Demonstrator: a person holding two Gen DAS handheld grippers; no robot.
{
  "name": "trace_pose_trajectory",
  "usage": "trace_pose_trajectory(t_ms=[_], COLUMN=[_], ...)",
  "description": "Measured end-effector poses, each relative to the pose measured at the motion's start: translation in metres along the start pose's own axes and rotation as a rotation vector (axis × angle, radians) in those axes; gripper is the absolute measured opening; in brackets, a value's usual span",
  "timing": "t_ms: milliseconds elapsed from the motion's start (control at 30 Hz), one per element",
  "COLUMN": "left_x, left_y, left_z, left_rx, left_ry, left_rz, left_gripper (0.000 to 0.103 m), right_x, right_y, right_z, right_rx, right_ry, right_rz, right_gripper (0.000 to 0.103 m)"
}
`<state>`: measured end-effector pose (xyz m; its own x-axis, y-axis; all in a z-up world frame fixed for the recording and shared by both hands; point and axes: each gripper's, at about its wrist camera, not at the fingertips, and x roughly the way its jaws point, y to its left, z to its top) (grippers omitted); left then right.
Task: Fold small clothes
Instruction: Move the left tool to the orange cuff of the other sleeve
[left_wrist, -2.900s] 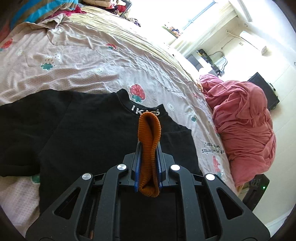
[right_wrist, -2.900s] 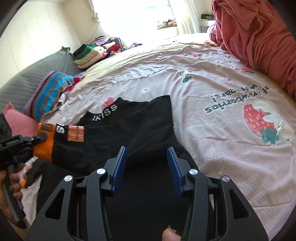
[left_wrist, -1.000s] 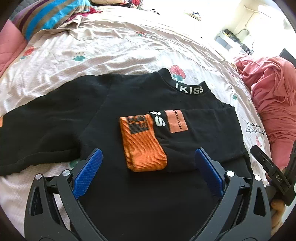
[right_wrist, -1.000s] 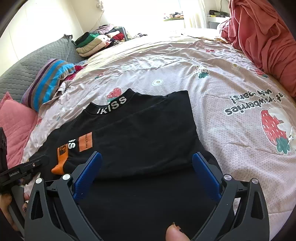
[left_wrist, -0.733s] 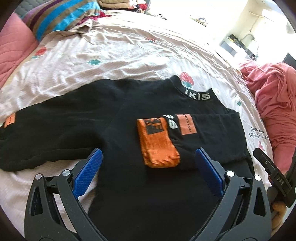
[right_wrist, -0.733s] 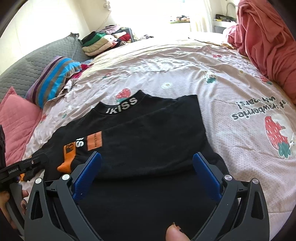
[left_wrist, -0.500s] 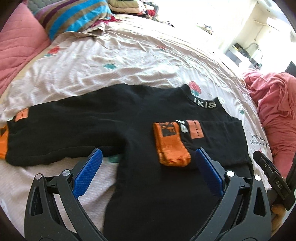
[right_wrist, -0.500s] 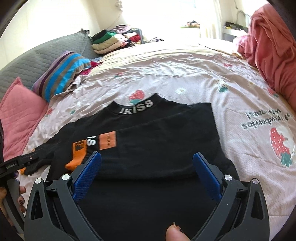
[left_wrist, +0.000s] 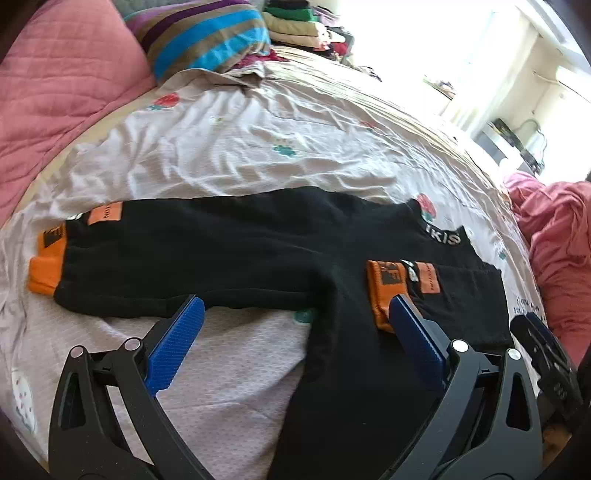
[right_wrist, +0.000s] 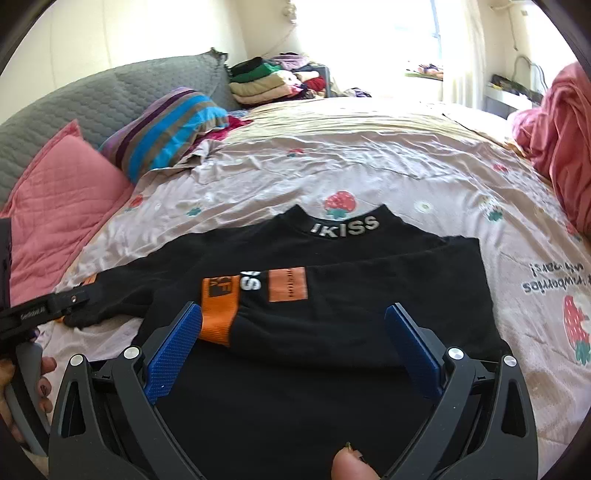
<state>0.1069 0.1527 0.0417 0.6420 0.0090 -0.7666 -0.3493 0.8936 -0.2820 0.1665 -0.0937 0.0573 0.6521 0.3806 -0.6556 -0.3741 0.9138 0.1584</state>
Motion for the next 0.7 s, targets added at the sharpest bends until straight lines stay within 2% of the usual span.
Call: trace_pose_trajectory(t_ms=[333, 700], left_x=[-0.008, -0.014], left_y=[0.034, 0.082], left_z=[0.008, 0.013], left_rx=[-0.101, -0.240], left_ry=[-0.026, -0.056], left_rz=[0.042, 0.123], left_gripper=[0.094, 0.094], right_x=[0.004, 0.014], right_y=[0.043, 0.079], right_z=[0.000, 0.011], right_rx=[-0.116, -0.174], right_ry=[-0.015, -0.021], right_rz=[0.023, 0.083], right_gripper=[0.099, 0.099])
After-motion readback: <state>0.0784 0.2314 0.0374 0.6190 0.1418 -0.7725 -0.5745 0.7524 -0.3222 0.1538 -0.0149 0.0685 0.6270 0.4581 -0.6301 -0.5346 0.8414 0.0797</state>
